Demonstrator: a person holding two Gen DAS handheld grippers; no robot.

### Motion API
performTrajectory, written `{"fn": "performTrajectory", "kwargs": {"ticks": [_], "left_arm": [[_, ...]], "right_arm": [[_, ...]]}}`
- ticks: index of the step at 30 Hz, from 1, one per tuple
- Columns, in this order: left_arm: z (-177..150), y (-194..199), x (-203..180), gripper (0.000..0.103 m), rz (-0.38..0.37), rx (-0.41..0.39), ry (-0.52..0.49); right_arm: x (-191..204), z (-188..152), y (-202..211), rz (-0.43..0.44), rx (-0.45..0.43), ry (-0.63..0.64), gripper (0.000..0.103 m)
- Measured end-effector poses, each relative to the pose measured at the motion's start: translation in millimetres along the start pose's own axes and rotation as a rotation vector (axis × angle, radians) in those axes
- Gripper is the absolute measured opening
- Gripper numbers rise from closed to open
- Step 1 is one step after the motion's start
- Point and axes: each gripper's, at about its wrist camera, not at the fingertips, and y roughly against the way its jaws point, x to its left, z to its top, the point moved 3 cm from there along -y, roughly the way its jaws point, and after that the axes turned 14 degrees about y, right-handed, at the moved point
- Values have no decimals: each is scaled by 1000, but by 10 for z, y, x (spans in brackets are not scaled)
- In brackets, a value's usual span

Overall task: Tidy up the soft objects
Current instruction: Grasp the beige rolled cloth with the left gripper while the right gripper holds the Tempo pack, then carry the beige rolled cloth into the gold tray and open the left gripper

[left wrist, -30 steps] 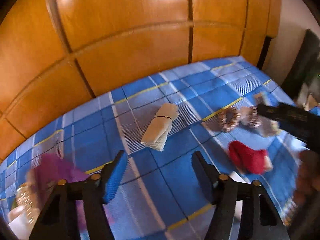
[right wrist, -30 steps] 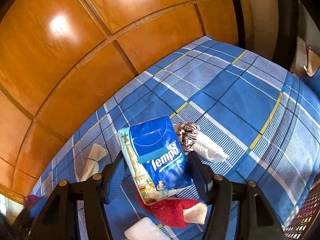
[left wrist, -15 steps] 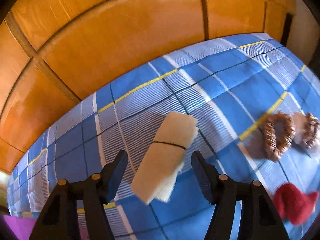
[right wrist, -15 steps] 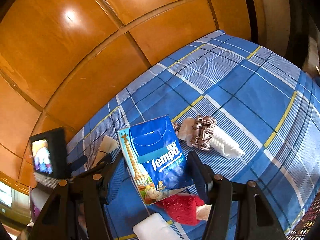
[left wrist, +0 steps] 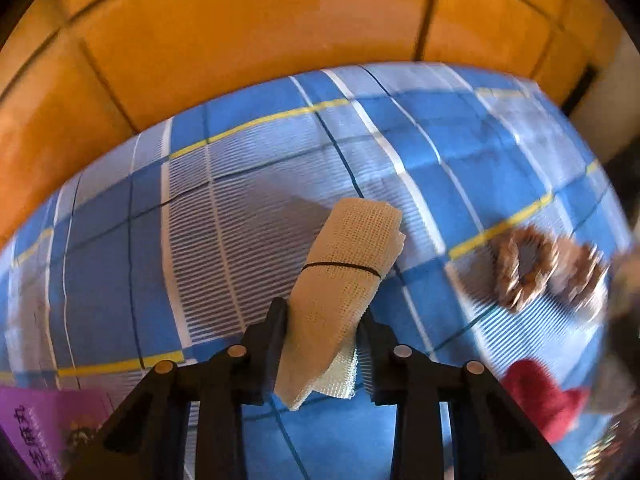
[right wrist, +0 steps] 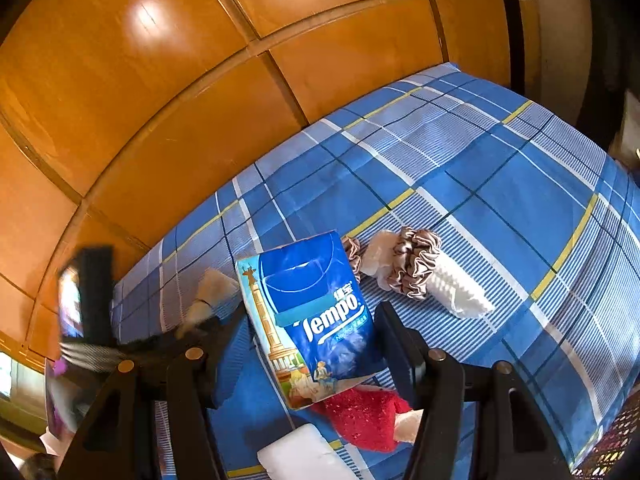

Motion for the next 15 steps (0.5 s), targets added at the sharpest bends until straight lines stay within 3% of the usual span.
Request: {"fn": "performTrajectory", "kwargs": {"ticks": [8, 15], "left_arm": [[628, 721, 514, 33, 22, -147, 174], [837, 1425, 1167, 34, -1, -271, 338]], "right_arm": [[72, -22, -44, -2, 20, 42, 62], [262, -37, -49, 32, 14, 128, 62]]}}
